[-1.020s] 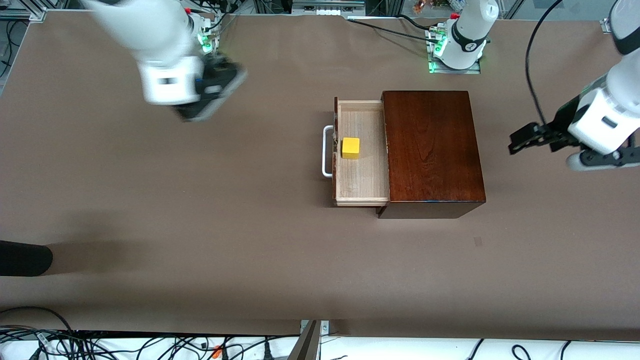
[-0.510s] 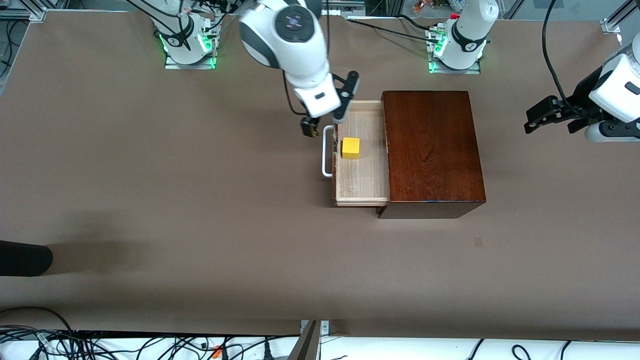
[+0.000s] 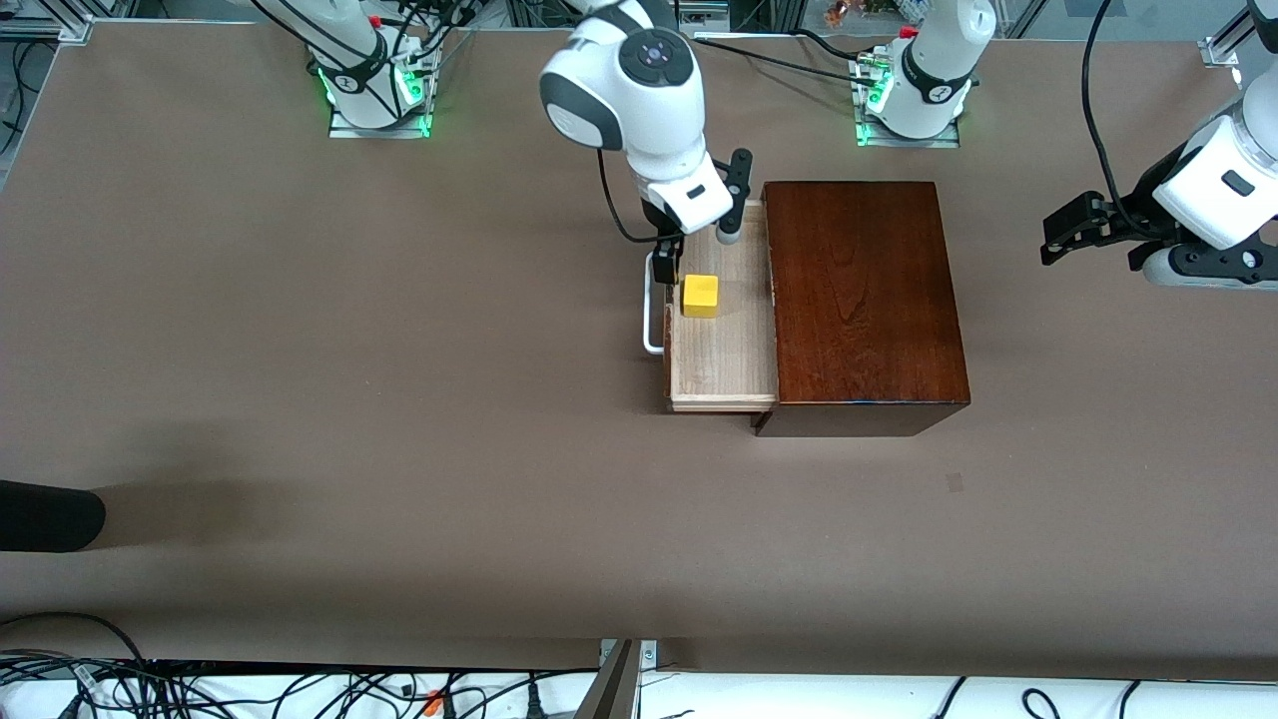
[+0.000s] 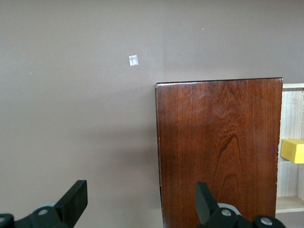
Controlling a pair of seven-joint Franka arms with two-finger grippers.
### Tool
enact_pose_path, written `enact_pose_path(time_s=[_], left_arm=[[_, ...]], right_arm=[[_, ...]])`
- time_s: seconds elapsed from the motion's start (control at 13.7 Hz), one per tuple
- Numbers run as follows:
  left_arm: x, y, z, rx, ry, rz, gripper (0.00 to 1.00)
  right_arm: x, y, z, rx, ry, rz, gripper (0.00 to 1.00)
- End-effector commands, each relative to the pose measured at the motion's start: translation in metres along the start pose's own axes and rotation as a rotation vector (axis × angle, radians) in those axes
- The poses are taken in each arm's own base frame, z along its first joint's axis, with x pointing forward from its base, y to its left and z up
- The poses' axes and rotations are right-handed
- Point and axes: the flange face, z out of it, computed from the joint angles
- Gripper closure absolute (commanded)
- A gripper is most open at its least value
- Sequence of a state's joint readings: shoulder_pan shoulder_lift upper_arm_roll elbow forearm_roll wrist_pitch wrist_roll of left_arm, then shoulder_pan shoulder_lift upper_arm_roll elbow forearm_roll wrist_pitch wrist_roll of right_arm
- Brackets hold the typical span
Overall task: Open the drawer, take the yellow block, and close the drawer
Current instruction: 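Lower the open right gripper over the yellow cube in the drawer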
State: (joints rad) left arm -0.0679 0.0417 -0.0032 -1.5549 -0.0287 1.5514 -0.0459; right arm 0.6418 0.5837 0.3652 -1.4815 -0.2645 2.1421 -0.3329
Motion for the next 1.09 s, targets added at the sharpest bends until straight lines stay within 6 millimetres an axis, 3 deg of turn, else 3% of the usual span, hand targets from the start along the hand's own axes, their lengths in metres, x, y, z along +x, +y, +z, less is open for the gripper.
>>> enact_pose_path(time_s=[0.0, 0.07, 0.44, 1.02], left_arm=[[-0.008, 0.0, -0.004, 0.026, 0.015, 0.043, 0.0], [-0.007, 0.001, -0.005, 0.026, 0.015, 0.051, 0.0], [-0.006, -0.004, -0.001, 0.069, 0.003, 0.093, 0.0], [-0.005, -0.001, -0.001, 0.058, 0.001, 0.083, 0.0]], right_arm=[[0.024, 0.0, 0.032, -0.029, -0.014, -0.064, 0.0], [0.027, 0.002, 0.037, -0.033, -0.024, -0.068, 0.0], [0.036, 0.007, 0.019, -0.043, -0.014, -0.054, 0.0], [0.041, 0.007, 0.049, -0.049, -0.025, -0.07, 0.0]])
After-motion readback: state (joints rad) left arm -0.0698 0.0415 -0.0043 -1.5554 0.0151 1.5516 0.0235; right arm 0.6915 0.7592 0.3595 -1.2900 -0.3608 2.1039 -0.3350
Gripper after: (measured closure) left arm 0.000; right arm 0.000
